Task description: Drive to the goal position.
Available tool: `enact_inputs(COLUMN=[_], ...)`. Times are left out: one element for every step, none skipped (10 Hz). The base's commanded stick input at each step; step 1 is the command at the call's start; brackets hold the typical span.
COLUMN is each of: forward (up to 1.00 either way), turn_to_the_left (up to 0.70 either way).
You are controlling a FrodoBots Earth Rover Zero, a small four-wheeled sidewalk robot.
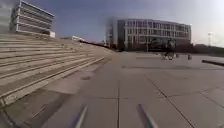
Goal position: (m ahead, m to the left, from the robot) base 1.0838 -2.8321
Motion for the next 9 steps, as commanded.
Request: enact_inputs(forward=[0.70,0.70,0.70,0.70,0.70,0.70,0.70,0.70,0.70], turn_to_the_left=[0.27,0.27,0.27,0.27,0.08,0.00,0.00,0.00,0.00])
